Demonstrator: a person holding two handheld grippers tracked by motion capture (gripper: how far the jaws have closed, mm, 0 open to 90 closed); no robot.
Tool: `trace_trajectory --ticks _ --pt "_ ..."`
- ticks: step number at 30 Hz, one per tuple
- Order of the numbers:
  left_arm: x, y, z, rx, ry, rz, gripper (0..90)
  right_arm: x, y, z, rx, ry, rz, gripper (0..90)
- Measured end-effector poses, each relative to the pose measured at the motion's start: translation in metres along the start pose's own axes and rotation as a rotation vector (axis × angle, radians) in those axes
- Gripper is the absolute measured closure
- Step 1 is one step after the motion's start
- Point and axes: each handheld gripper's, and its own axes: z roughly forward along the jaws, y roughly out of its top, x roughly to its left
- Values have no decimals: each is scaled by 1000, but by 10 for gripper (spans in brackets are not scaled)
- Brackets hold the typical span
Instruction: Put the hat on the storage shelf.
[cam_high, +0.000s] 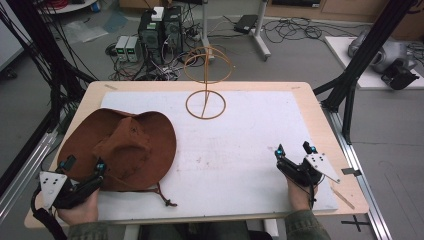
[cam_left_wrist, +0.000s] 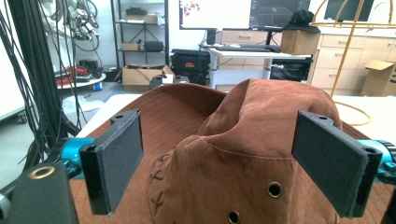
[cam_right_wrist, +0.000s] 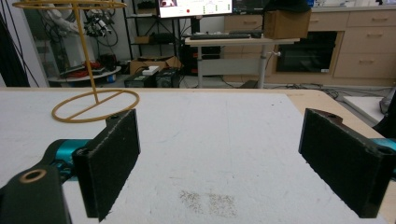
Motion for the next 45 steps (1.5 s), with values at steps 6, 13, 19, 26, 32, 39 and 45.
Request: trace_trajectory --ticks 6,13,19,26,32,39,45 --pt "0 0 0 0 2 -1 169 0 0 0 0 2 2 117" --pt "0 0 0 -5 -1 -2 169 0 0 0 4 6 7 117" --pt "0 0 0 -1 -1 2 169 0 0 0 5 6 6 117" --pt "0 0 0 -3 -2 -3 168 0 0 0 3 4 6 117" --pt "-1 0 1 0 -13 -1 168 0 0 1 1 4 5 117" --pt "-3 2 2 5 -31 3 165 0 0 1 4 8 3 117" --pt "-6 0 7 32 -59 12 163 0 0 1 3 7 -2 117"
